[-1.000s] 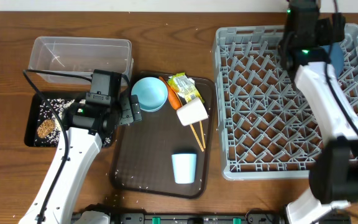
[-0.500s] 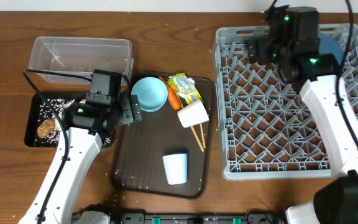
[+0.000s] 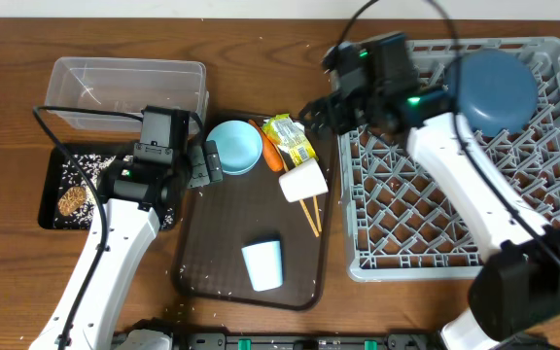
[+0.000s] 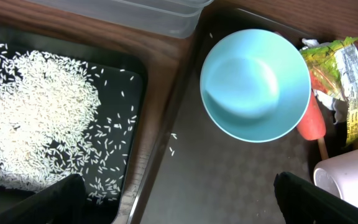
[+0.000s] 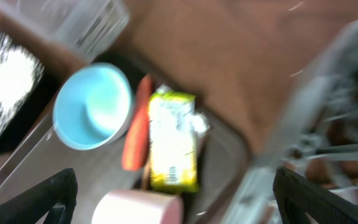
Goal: Sort waste into correct bins and load items into the dishwasher rack
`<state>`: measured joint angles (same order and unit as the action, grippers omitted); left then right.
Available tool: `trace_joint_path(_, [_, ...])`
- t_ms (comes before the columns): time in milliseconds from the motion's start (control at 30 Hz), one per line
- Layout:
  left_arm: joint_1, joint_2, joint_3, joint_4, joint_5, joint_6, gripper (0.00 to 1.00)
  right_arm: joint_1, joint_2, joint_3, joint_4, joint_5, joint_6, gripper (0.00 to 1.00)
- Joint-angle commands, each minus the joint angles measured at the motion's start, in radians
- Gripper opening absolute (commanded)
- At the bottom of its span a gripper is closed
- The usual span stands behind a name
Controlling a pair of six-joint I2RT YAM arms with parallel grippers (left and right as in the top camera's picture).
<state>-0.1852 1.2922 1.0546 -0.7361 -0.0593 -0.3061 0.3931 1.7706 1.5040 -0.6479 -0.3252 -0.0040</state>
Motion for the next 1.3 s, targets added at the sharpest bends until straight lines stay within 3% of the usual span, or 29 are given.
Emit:
trace_joint_path(0, [-0.002,-0.002,-0.002,0.002,-0.003,0.016,0.98,0.035,0.044,0.003,-0.033,-0.023,0.026,0.88])
trace_joint_path(100, [-0.003,-0.002,-0.002,0.023,0.089,0.072,0.98,0.024,0.046,0.003,-0.040,-0.023,0.026,0.84])
trace_joint_path(200, [-0.030,-0.002,-0.002,0.080,0.212,0.175,0.98,-0.023,0.013,0.015,-0.016,-0.024,0.056,0.86])
trace_joint_path(433, [-0.179,0.042,-0.002,0.229,0.216,0.222,0.98,-0.217,-0.076,0.043,-0.018,-0.024,0.095,0.91])
trace_joint_path(667, [-0.311,0.225,0.037,0.364,0.216,0.225,0.98,-0.361,-0.099,0.043,-0.101,-0.026,0.115,0.91])
trace_joint_path(1033, [-0.479,0.537,0.377,0.154,0.087,0.275,0.98,-0.375,-0.099,0.043,-0.138,-0.014,0.095,0.92])
trace_joint_path(1267, [-0.486,0.599,0.389,0.103,-0.034,0.133,0.98,-0.375,-0.099,0.042,-0.161,0.039,0.091,0.93])
